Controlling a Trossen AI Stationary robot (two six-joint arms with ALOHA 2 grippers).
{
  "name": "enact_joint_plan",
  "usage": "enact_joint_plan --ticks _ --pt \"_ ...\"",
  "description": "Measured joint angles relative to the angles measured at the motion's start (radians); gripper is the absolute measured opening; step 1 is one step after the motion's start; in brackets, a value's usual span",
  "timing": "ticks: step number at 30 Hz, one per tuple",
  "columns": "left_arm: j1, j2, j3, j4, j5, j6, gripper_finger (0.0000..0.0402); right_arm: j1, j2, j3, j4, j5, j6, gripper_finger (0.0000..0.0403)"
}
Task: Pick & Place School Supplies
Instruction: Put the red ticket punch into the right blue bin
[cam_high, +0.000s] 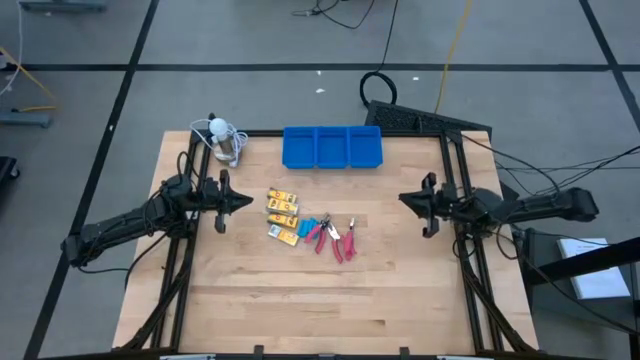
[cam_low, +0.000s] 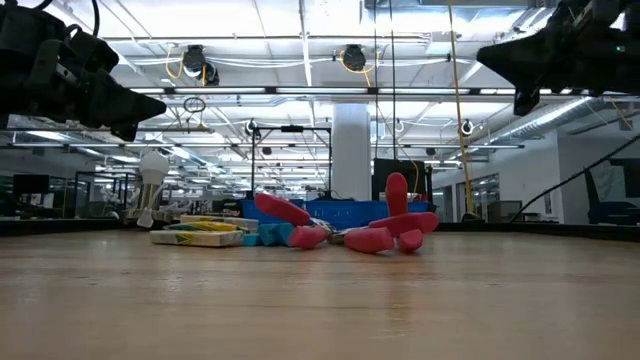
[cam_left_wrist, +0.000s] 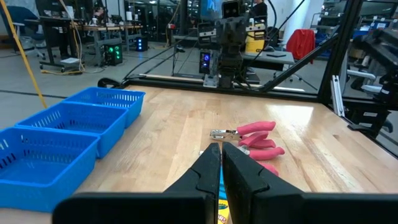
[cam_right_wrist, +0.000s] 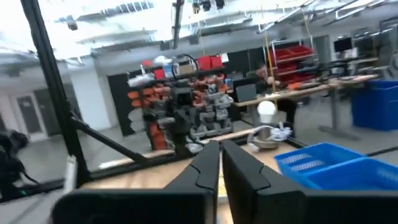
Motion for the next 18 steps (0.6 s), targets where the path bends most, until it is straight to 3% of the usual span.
enact_joint_plan --ticks 4,8,13,18 --pt "0.000 0.000 0.000 0.000 0.000 0.000 0.0019 0.002 0.250 0.026 0.265 -0.051 0.033 0.0087" --pt "0.000 0.000 0.000 0.000 0.000 0.000 0.0019 0.037 0.517 0.159 0.300 -0.083 -0.085 0.0179" --pt "0.000 0.001 0.000 0.000 0.000 0.000 0.0019 0.072 0.788 0.341 0.141 -0.062 -0.266 0.0259" --pt "0.000 0.002 0.000 0.000 0.000 0.000 0.0019 0.103 0.908 0.462 -0.149 -0.011 -0.365 0.0278"
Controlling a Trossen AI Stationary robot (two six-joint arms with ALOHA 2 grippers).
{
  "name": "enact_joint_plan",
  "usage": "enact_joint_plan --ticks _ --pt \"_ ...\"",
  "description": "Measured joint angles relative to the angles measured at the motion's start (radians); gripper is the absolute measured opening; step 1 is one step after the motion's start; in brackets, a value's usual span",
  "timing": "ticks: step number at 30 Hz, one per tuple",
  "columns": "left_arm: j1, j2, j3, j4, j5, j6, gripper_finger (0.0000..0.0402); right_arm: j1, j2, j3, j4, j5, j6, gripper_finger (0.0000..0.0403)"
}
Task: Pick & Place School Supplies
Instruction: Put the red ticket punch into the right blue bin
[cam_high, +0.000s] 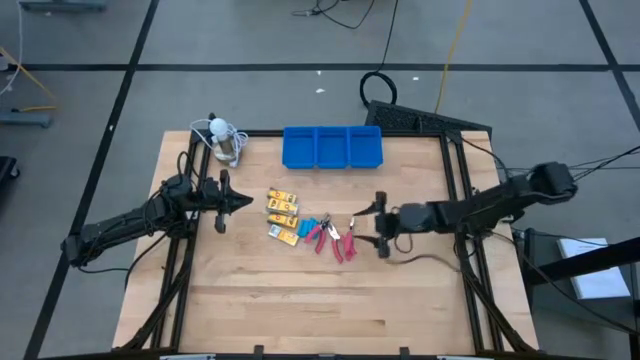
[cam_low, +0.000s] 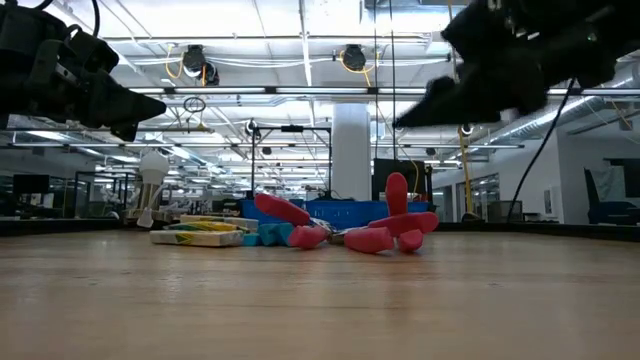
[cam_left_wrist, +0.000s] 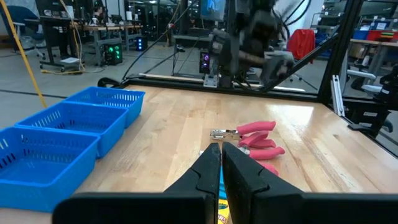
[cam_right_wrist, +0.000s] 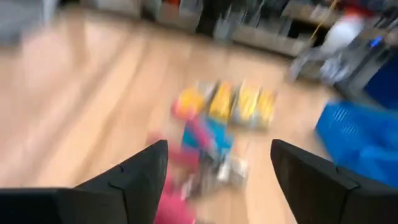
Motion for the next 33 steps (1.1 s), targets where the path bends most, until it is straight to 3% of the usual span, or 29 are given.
enact_joint_plan --ticks 8,20,33 --pt "0.000 0.000 0.000 0.000 0.000 0.000 0.0019 0.082 0.085 0.012 -0.118 0.092 -0.161 0.0264" --pt "0.000 0.000 0.000 0.000 0.000 0.000 0.0019 0.080 0.286 0.014 0.126 0.101 -0.205 0.0263" --pt "0.000 0.000 0.000 0.000 0.000 0.000 0.0019 0.080 0.349 0.017 0.238 0.030 -0.174 0.0263"
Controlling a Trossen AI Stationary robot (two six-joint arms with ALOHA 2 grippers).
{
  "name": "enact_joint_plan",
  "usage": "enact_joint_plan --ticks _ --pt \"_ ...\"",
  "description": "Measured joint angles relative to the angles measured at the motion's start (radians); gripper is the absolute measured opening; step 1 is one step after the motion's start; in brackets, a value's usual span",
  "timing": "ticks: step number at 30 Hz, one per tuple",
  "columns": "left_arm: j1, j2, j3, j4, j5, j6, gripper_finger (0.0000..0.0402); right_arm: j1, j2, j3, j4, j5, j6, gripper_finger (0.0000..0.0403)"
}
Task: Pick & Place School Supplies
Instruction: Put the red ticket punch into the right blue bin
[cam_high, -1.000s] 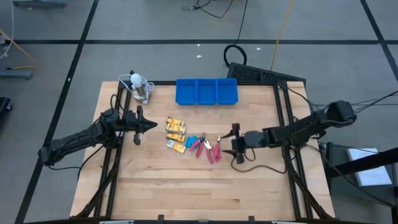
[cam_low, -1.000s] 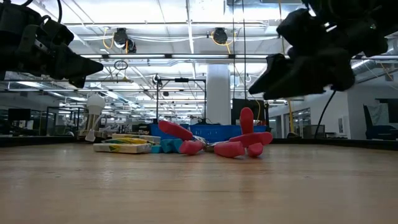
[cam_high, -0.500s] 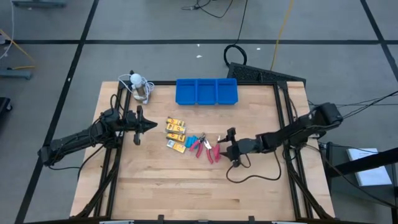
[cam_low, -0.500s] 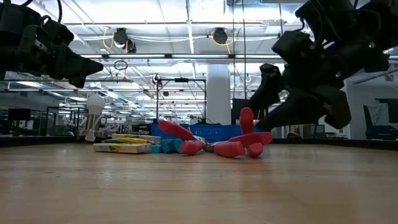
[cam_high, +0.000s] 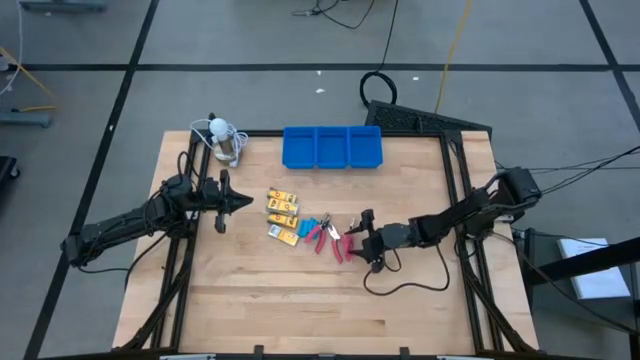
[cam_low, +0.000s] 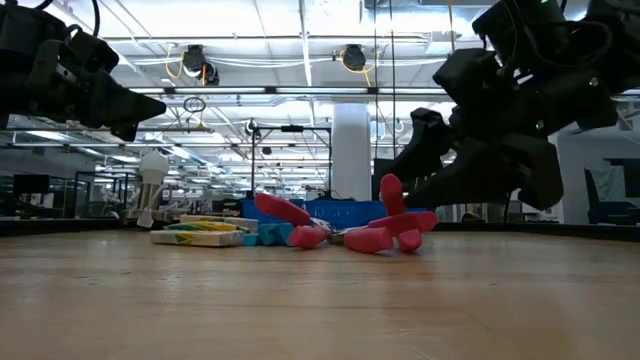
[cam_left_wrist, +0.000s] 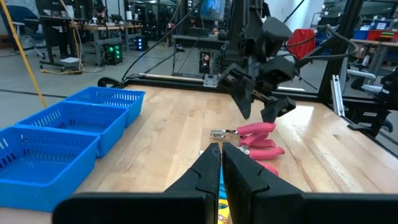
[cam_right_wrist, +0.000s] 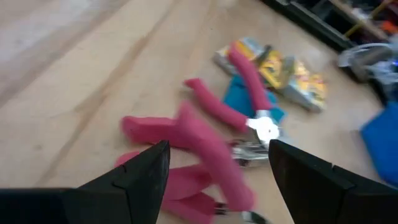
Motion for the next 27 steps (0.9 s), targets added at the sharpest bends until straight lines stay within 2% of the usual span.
enact_joint_plan --ticks 6,13,20,27 --pt "0.000 0.000 0.000 0.000 0.000 0.000 0.0019 0.013 0.087 0.046 0.042 0.009 -0.047 0.0263" --pt "0.000 0.000 0.000 0.000 0.000 0.000 0.0019 0.013 0.102 0.059 0.076 0.133 -0.106 0.0263" --pt "0.000 0.000 0.000 0.000 0.000 0.000 0.0019 0.035 0.102 0.059 0.047 0.177 -0.047 0.0263" --pt "0.000 0.000 0.000 0.000 0.000 0.000 0.0019 0.084 0.102 0.059 0.034 0.275 -0.019 0.0263"
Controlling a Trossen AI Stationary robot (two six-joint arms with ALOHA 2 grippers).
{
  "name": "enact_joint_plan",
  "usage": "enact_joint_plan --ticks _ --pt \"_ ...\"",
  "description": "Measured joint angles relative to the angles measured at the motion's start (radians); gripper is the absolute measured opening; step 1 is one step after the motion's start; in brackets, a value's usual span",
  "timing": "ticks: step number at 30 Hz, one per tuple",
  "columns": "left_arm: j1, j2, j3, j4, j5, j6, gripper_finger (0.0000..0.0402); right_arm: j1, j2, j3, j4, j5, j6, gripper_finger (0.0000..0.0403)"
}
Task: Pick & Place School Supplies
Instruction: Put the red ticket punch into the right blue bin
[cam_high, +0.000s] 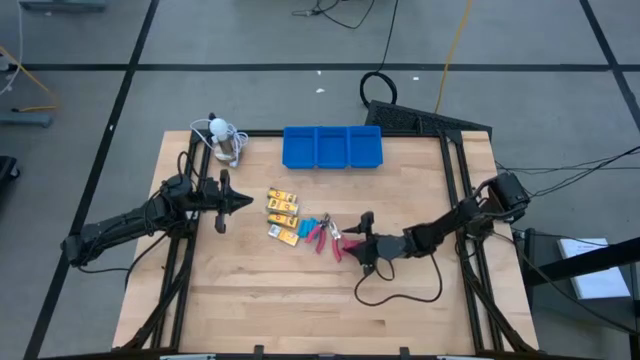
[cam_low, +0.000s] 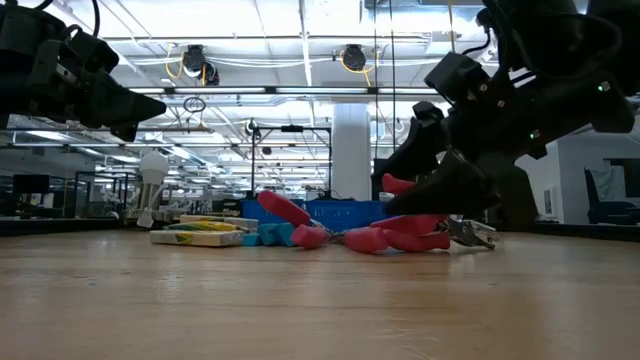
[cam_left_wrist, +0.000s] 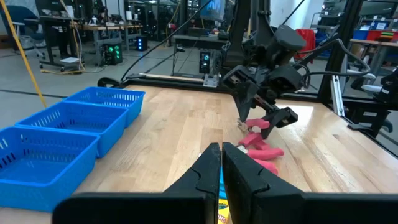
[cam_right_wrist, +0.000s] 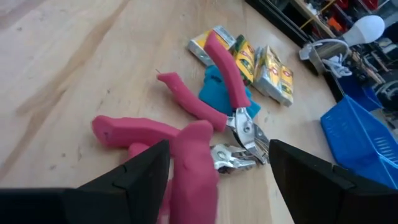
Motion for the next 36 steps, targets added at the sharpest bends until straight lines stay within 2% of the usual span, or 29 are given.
enact_joint_plan --ticks 9,13,21,29,36 --pt "0.000 0.000 0.000 0.000 0.000 0.000 0.0019 0.028 -0.001 0.000 -0.039 0.046 0.157 0.0262" --pt "0.000 0.000 0.000 0.000 0.000 0.000 0.0019 0.028 -0.002 0.000 -0.073 0.045 0.220 0.0245" --pt "0.000 0.000 0.000 0.000 0.000 0.000 0.0019 0.029 -0.067 -0.001 -0.173 0.045 0.248 0.0176" --pt "0.000 0.000 0.000 0.000 0.000 0.000 0.0019 0.028 -0.155 -0.002 -0.299 0.045 0.345 0.0108" --pt "0.000 0.000 0.000 0.000 0.000 0.000 0.0019 0.027 -0.164 -0.001 -0.342 0.044 0.392 0.0039"
